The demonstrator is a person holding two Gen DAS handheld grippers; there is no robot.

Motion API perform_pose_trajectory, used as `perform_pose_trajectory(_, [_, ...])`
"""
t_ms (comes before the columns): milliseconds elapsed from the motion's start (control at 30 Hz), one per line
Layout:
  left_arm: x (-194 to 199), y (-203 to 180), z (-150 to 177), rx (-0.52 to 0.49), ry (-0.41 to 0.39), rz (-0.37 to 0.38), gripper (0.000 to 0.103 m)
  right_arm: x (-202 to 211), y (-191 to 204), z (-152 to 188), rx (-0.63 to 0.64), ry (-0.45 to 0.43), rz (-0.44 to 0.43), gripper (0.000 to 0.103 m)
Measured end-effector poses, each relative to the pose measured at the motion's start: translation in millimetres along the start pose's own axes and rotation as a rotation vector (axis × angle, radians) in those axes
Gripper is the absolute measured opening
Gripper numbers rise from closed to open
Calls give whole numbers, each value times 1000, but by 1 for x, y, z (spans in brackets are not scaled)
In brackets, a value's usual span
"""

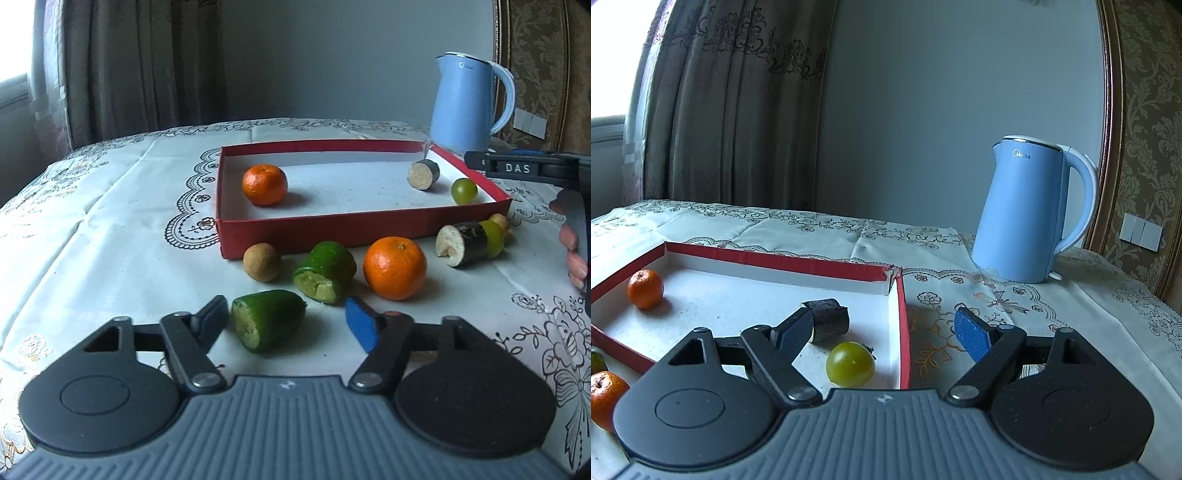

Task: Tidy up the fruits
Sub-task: 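Lower the left gripper onto the green cucumber chunk and close it, then carry the cucumber chunk into the red tray and open the left gripper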

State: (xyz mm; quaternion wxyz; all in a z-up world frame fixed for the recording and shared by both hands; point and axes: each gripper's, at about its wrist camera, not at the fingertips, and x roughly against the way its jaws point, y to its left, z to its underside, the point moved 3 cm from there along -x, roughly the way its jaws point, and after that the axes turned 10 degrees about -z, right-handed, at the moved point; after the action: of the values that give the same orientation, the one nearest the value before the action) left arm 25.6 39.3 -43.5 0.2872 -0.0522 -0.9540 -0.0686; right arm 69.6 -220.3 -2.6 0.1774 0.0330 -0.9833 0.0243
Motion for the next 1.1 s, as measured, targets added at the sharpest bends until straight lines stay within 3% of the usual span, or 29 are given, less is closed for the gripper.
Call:
perform_pose_trajectory(233, [4, -2, 1, 0, -15, 2, 39, 0, 0, 0, -2, 1, 1, 84])
perform_pose_trajectory(833, [21, 2, -11, 37, -39, -23, 38, 6, -7, -4, -22, -37, 55, 84])
perform_pose_trajectory(1100, [22, -2, -34, 43, -80, -17, 38, 5, -20, -5, -75, -39, 112, 90])
